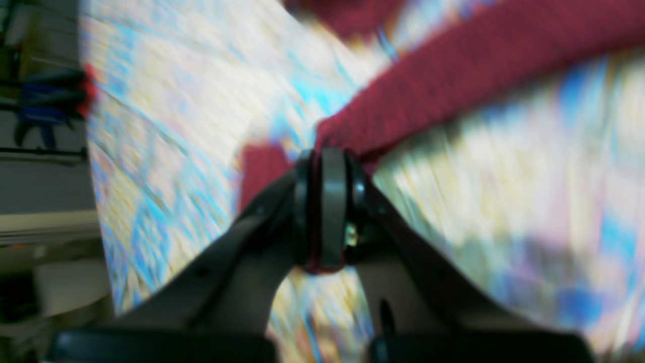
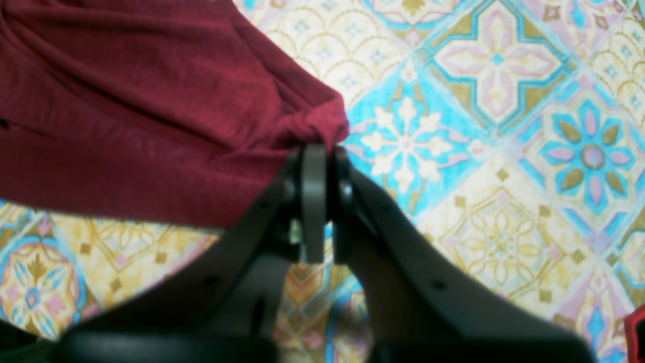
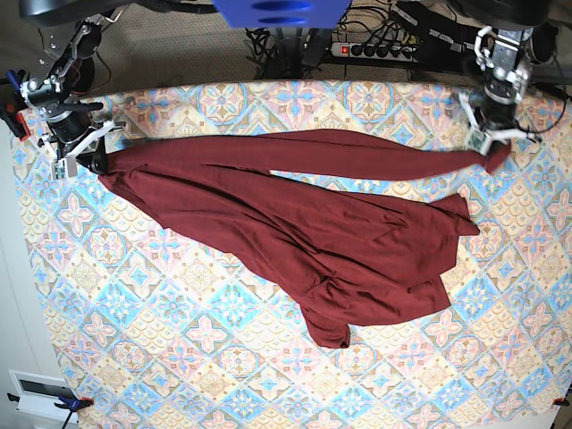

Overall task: Layout the t-shirt on the table in an organized manner, then fold the t-shirt properly
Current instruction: 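Hold the shirt stretched between both grippers along the table edge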

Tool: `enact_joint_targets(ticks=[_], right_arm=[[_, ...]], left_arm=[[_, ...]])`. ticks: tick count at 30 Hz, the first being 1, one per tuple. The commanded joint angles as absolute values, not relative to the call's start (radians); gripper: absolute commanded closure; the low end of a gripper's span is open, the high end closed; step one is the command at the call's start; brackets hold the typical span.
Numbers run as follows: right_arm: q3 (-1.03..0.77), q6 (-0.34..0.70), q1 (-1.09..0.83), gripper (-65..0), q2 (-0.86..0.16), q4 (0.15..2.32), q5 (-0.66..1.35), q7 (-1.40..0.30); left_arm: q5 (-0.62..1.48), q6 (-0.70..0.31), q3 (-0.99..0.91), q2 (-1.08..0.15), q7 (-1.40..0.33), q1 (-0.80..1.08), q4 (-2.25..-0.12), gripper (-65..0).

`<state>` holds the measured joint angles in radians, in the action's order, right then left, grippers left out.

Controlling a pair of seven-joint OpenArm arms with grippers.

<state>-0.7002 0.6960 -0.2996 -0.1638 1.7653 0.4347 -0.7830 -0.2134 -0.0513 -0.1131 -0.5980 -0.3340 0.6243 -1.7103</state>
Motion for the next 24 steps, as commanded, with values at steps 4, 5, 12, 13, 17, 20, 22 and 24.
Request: enact_joint_targets(ticks=[4,5,12,13,17,20,22,24], right_arm=[[-0.707,0.696,-0.3,0.0,-0.179,1.781,0.452,-0.76],[-0.708,0.696,-0.3,0.0,-0.179,1.781,0.452,-0.76],[-0.708,0.696,-0.298,0.0,-0.179,1.781,0.452,-0.762],[-0.708,0.696,-0.297,0.0,-0.179,1.781,0.452,-0.762],[-0.707,0.696,-0.295,0.0,-0.179,1.781,0.452,-0.762],[-0.707,0.696,-0.295,0.0,-0.179,1.781,0.452,-0.762],[-0.707,0.696,-0.295,0.0,-0.179,1.781,0.452,-0.762],[-0.707,0.696,-0.295,0.0,-0.179,1.781,0.452,-0.762]], left_arm=[[-0.292,-0.035,-0.082,-0.621,-0.314,0.636,-1.689,-3.7],[-0.3,-0.035,-0.082,-0.633,-0.315,0.645,-1.689,-3.7],[-0.249,-0.028,-0.154,-0.682,-0.308,0.674,-1.687,-3.7],[-0.232,-0.028,-0.18,-0.679,-0.306,0.674,-1.689,-3.7],[-0.093,-0.028,-0.228,-0.667,-0.308,0.654,-1.693,-3.9],[0.012,-0.035,-0.225,-0.673,-0.315,0.656,-1.693,-4.1],[0.05,-0.036,-0.217,-0.687,-0.317,0.664,-1.695,-4.2],[0.07,-0.036,-0.176,-0.716,-0.343,0.67,-1.695,-6.1]])
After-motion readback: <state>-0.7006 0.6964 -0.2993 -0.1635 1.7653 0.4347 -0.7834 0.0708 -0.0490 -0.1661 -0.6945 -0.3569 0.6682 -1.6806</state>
